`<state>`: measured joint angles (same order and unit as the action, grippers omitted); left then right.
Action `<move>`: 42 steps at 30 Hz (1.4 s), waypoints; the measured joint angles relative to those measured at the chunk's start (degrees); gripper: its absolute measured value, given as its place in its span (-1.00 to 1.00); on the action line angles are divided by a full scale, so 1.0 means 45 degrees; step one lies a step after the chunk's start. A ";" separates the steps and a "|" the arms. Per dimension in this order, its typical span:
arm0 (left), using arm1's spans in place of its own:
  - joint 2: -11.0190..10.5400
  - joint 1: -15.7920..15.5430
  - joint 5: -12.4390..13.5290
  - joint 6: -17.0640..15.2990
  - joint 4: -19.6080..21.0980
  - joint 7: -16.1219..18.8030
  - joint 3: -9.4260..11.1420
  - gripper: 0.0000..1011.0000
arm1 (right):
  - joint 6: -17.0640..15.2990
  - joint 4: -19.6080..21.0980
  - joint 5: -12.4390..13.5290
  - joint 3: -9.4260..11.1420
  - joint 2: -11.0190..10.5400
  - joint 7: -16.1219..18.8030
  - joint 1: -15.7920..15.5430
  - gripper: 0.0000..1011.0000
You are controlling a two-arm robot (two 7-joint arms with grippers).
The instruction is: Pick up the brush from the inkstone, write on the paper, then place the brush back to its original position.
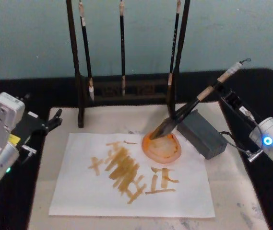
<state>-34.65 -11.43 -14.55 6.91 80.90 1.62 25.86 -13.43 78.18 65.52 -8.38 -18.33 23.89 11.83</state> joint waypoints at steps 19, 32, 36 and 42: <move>0.0000 0.0000 0.0000 0.0000 -0.0001 0.0000 0.0000 1.00 | -0.0149 -0.1094 0.1182 -0.0282 0.0113 -0.0756 0.0314 -0.65; 0.0000 -0.0001 -0.0001 0.0000 -0.0001 0.0000 0.0000 1.00 | 0.0241 -0.1598 0.1354 -0.0654 0.0043 -0.1104 0.0502 -0.65; 0.0000 0.0000 0.0000 0.0000 -0.0001 0.0000 0.0000 1.00 | 0.0327 -0.1683 0.1418 -0.0773 0.0007 -0.1180 0.0544 -0.65; 0.0000 0.0000 0.0000 0.0000 0.0000 0.0000 0.0000 1.00 | 0.0422 -0.1826 0.1542 -0.0966 -0.0055 -0.1241 0.0635 -0.65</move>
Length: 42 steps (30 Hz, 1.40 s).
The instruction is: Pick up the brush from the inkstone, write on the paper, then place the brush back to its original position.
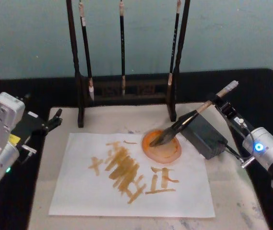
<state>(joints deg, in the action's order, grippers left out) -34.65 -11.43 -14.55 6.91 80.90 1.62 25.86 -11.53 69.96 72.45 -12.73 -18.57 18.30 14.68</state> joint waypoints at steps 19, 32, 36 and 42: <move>0.0000 0.0000 0.0000 0.0000 0.0000 0.0000 0.0000 1.00 | 0.0367 -0.0244 0.0374 -0.0584 -0.0239 -0.0178 0.0178 -0.65; 0.0000 0.0001 0.0000 0.0000 0.0000 0.0000 0.0000 1.00 | 0.0511 -0.0258 0.0432 -0.0724 -0.0304 -0.0304 0.0204 -0.65; 0.0000 0.0001 -0.0001 0.0000 0.0000 0.0000 0.0000 1.00 | 0.0503 -0.0254 0.0432 -0.0712 -0.0300 -0.0291 0.0204 -0.65; 0.0000 0.0000 0.0001 0.0000 0.0000 0.0000 0.0000 1.00 | 0.0487 -0.0248 0.0429 -0.0698 -0.0294 -0.0265 0.0200 -0.37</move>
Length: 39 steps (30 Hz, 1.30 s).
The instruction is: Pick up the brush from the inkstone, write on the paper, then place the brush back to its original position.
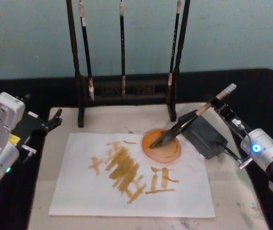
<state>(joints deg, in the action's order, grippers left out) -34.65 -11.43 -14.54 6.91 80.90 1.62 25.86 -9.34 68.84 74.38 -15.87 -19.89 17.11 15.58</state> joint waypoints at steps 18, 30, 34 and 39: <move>0.0000 0.0001 -0.0001 0.0000 0.0000 0.0001 0.0000 1.00 | -0.0027 0.0000 -0.0006 0.0018 0.0010 0.0021 -0.0009 0.69; 0.0000 0.0000 0.0000 0.0000 0.0000 0.0000 -0.0001 1.00 | -0.0028 0.0000 -0.0008 0.0018 0.0011 0.0022 -0.0009 0.98; 0.0000 0.0000 -0.0001 0.0000 0.0000 0.0000 0.0000 1.00 | 0.0050 0.0092 0.0098 -0.0040 -0.0083 0.0038 -0.0076 0.98; 0.0000 0.0000 -0.0001 0.0000 0.0000 0.0000 0.0000 1.00 | 0.0239 0.0607 0.0338 -0.0051 -0.0340 -0.0108 -0.0453 0.98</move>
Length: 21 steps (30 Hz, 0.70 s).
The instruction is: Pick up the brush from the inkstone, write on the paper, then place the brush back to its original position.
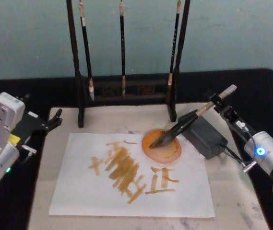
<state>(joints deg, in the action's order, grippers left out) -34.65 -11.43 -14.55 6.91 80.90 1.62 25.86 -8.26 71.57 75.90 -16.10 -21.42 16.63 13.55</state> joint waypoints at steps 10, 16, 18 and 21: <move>0.0000 0.0000 0.0000 0.0000 -0.0001 0.0000 0.0000 1.00 | 0.0488 0.1614 0.0397 0.0187 -0.0726 -0.0734 -0.1287 0.98; 0.0000 0.0000 0.0000 0.0000 0.0000 0.0000 -0.0001 1.00 | 0.1418 0.2683 -0.0541 0.0008 -0.1297 -0.1368 -0.1848 0.98; 0.0000 0.0001 0.0000 0.0000 0.0000 0.0000 0.0000 1.00 | 0.1878 0.3047 -0.1421 -0.0160 -0.1485 -0.1648 -0.1932 0.98; 0.0000 0.0000 0.0000 0.0000 0.0000 0.0000 0.0000 1.00 | 0.2289 0.3334 -0.2504 -0.0370 -0.1664 -0.1972 -0.1937 0.98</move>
<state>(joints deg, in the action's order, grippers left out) -34.65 -11.43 -14.55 6.91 80.90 1.62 25.86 2.04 86.57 64.64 -17.76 -28.91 7.75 4.83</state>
